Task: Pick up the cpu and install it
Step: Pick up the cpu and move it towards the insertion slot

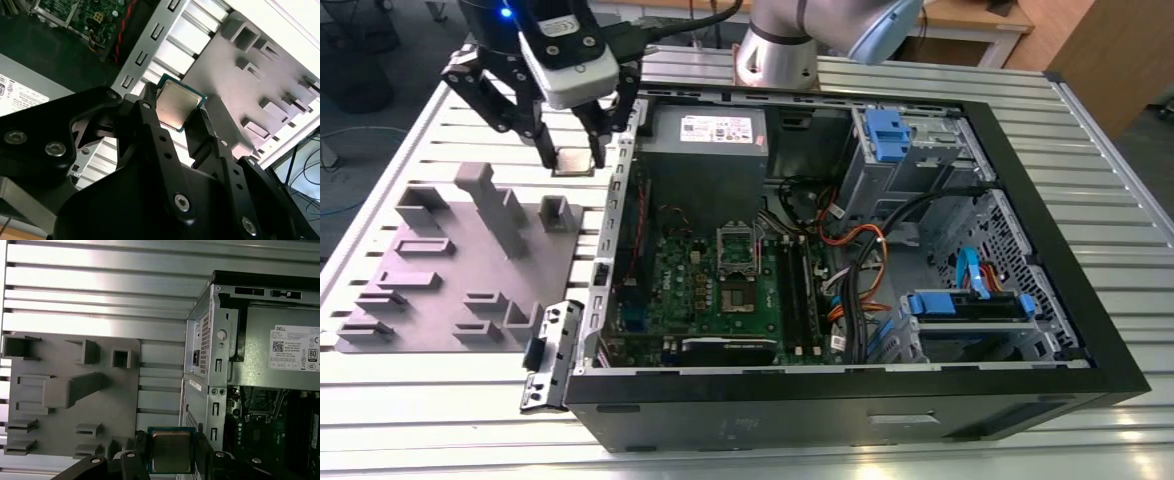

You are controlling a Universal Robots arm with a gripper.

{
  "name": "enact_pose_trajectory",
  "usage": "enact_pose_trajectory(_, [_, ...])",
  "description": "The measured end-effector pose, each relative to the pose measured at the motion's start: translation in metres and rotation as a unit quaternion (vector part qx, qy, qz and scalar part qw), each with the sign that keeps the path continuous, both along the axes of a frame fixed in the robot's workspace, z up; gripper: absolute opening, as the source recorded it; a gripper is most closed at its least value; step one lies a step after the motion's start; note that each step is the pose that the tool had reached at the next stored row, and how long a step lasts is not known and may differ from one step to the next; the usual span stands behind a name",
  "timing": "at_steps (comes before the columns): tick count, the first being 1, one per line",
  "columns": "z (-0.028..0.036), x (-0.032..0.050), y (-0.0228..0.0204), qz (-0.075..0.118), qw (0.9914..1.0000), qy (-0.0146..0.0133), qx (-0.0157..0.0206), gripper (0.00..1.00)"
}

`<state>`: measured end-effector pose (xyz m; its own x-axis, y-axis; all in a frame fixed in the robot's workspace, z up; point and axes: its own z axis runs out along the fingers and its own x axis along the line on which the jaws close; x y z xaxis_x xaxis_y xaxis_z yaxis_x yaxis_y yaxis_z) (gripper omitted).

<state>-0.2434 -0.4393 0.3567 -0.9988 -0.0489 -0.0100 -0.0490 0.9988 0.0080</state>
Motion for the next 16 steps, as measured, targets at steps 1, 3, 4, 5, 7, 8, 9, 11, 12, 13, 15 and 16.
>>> enact_pose_trajectory(1, [0.0000,0.0036,0.0000,0.000,1.00000,0.0001,0.0000,0.47])
enact_pose_trajectory(3, [-0.0001,0.0107,0.0000,0.000,1.00000,0.0002,0.0000,0.47])
enact_pose_trajectory(4, [0.0000,0.0143,-0.0001,0.000,1.00000,0.0003,0.0000,0.47])
enact_pose_trajectory(5, [0.0000,0.0181,-0.0001,0.000,1.00000,0.0004,0.0000,0.47])
enact_pose_trajectory(7, [0.0000,0.0251,-0.0002,0.000,1.00000,0.0006,0.0000,0.47])
enact_pose_trajectory(8, [-0.0001,0.0287,-0.0002,0.000,1.00000,0.0006,0.0000,0.47])
enact_pose_trajectory(9, [-0.0001,0.0320,-0.0002,0.000,1.00000,0.0006,0.0000,0.47])
enact_pose_trajectory(11, [-0.0001,0.0391,-0.0002,0.000,1.00000,0.0007,0.0000,0.47])
enact_pose_trajectory(12, [-0.0001,0.0429,-0.0002,0.000,1.00000,0.0007,0.0000,0.47])
enact_pose_trajectory(13, [-0.0001,0.0464,-0.0003,0.000,1.00000,0.0008,0.0000,0.47])
enact_pose_trajectory(15, [-0.0001,0.0532,-0.0003,0.000,1.00000,0.0009,0.0000,0.47])
enact_pose_trajectory(16, [-0.0001,0.0567,-0.0003,0.000,1.00000,0.0009,0.0000,0.47])
